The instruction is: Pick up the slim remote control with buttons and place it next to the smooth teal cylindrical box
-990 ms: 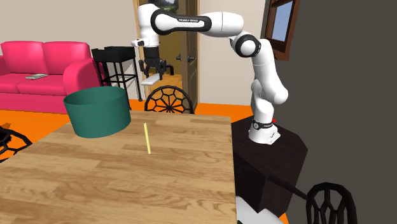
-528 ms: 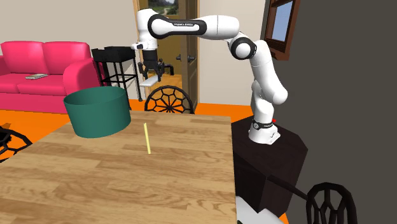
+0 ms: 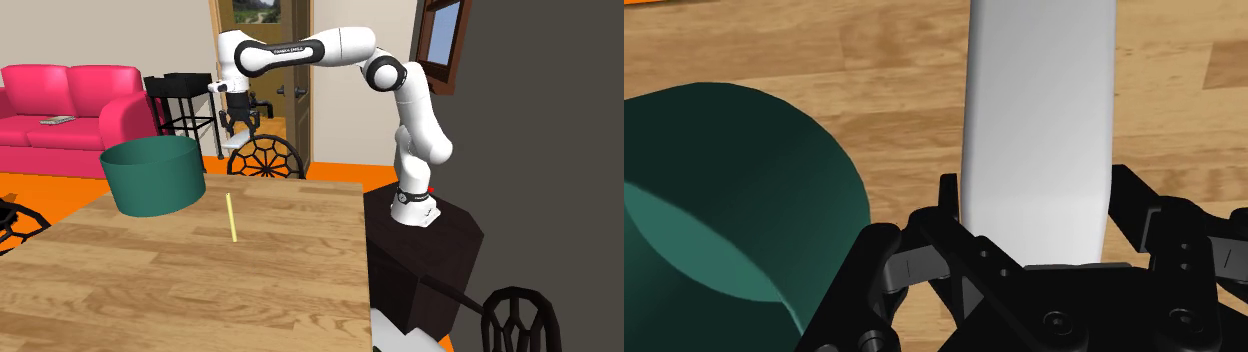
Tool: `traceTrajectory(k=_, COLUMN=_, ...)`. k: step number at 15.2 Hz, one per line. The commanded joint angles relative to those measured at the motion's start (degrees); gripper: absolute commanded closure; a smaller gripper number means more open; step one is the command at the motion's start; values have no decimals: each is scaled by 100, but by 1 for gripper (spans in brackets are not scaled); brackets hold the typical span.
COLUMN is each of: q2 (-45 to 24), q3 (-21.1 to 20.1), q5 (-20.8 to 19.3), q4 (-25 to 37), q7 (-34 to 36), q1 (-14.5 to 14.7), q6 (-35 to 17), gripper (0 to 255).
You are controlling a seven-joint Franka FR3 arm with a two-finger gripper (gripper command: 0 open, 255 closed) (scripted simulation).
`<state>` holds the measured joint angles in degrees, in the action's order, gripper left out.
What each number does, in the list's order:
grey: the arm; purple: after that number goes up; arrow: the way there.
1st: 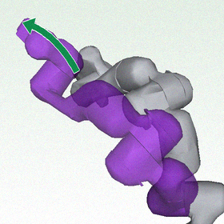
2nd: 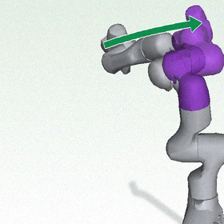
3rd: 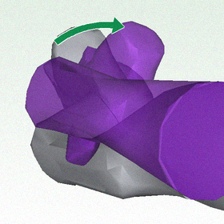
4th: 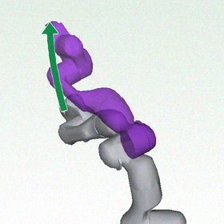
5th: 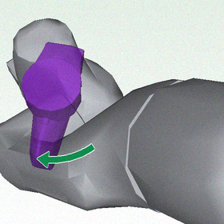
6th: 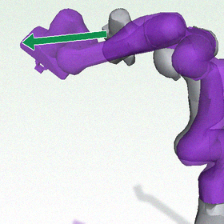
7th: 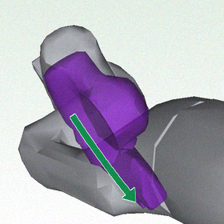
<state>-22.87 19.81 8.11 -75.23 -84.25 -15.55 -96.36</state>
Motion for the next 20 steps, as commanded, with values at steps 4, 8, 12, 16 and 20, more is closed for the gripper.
traceTrajectory(k=4, q2=28, q3=-8, q5=-3, q4=-424, q7=-13, q1=39, q6=-401, gripper=255)
traceTrajectory(k=8, q2=22, q3=-16, q5=5, q4=-726, q7=-27, q1=60, q6=-706, gripper=255)
traceTrajectory(k=12, q2=-6, q3=-27, q5=22, q4=-993, q7=-45, q1=74, q6=-999, gripper=255)
traceTrajectory(k=16, q2=-57, q3=-40, q5=47, q4=-1230, q7=-66, q1=82, q6=-1283, gripper=255)
traceTrajectory(k=20, q2=-127, q3=-56, q5=80, q4=-1440, q7=-91, q1=85, q6=-1558, gripper=255)
